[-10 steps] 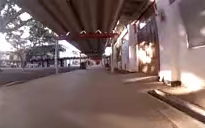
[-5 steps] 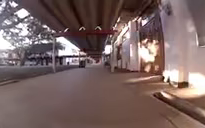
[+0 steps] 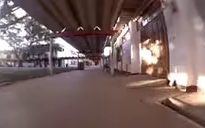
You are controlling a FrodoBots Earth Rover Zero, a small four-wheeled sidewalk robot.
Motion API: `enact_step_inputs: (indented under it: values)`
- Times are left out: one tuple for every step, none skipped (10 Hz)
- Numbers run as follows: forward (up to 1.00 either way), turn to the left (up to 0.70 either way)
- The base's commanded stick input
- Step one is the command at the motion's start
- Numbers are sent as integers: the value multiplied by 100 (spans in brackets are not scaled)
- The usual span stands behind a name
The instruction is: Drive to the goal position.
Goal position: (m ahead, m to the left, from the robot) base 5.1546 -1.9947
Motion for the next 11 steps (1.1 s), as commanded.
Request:
enact_step_inputs:
  values:
    - [70,0]
    - [70,0]
    - [70,0]
    - [70,0]
    - [70,0]
    - [70,0]
    - [70,0]
    - [70,0]
    - [70,0]
    - [70,0]
    - [70,0]
